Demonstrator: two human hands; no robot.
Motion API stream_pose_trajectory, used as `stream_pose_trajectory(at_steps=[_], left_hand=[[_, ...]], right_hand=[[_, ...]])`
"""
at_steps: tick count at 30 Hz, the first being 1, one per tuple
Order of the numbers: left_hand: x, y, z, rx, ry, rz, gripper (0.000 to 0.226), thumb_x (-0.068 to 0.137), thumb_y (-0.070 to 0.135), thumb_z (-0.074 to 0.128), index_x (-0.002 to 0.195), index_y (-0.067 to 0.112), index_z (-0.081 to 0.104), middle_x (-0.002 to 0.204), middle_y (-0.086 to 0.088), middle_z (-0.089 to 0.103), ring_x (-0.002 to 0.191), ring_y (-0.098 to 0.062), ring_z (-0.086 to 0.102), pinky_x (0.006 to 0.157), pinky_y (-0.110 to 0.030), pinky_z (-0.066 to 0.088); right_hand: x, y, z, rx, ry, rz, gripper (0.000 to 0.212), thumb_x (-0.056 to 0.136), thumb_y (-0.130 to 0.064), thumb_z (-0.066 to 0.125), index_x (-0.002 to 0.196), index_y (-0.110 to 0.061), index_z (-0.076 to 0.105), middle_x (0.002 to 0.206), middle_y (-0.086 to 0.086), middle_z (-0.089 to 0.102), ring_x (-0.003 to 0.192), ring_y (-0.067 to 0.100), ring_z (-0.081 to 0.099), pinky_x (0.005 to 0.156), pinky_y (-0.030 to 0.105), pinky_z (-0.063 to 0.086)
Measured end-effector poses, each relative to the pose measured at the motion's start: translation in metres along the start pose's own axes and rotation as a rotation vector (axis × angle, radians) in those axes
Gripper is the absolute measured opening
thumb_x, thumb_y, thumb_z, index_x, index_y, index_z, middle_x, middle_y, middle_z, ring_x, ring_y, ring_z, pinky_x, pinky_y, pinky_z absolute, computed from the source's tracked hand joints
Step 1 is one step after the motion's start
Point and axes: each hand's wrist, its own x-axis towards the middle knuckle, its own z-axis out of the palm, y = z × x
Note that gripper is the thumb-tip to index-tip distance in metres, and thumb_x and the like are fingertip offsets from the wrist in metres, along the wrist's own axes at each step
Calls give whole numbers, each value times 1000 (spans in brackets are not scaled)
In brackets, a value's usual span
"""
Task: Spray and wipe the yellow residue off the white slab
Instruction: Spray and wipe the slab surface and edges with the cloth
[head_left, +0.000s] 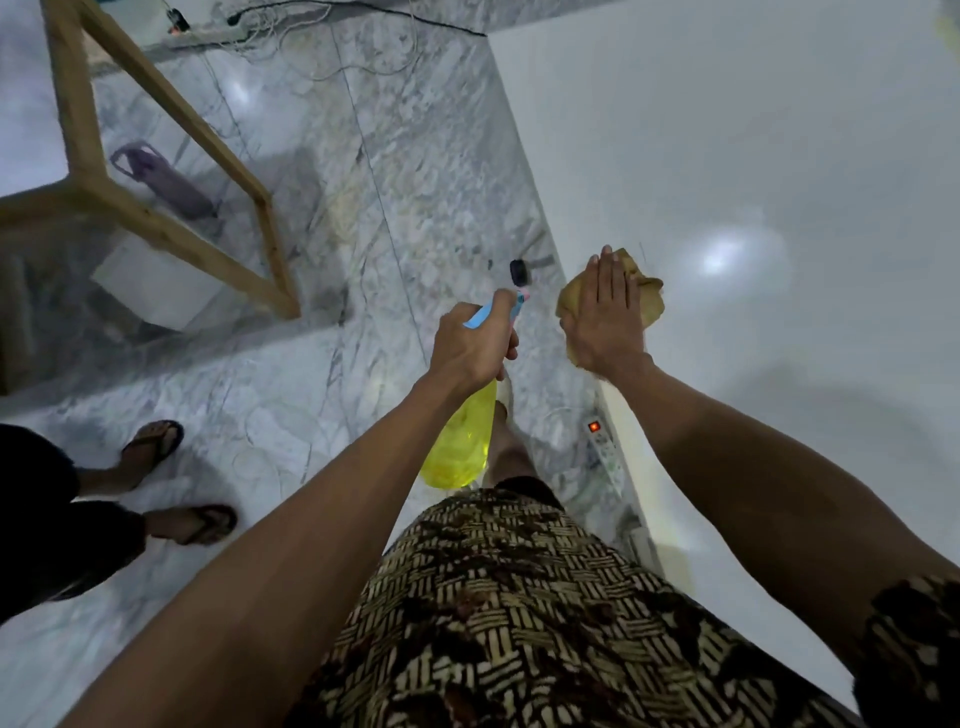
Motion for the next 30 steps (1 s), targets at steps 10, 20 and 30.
stream_pose_trajectory(at_steps=[10,20,30], left_hand=[[-81,-58,55,31,-79,32,59,95,50,56,93,-4,80,70,-14,74,61,-28,68,46,-29,49],[-145,-86,102,90,-114,46,55,100,47,56,75,1,74,82,-22,77,59,-25,65,47,-28,50],[-243,-135,152,171,-135,95,44,105,39,48,74,15,70,84,-23,77,40,-11,56,44,-20,46]], right_hand=[[-123,13,21,33,-49,44,79,98,-46,26,154,9,12,162,29,10,151,41,13,121,54,15],[-237,31,43,108,33,21,78,97,-45,33,152,10,22,159,31,19,150,42,17,121,54,18],[-372,51,65,183,39,67,78,98,-48,31,152,7,23,161,27,19,151,38,16,122,52,15]])
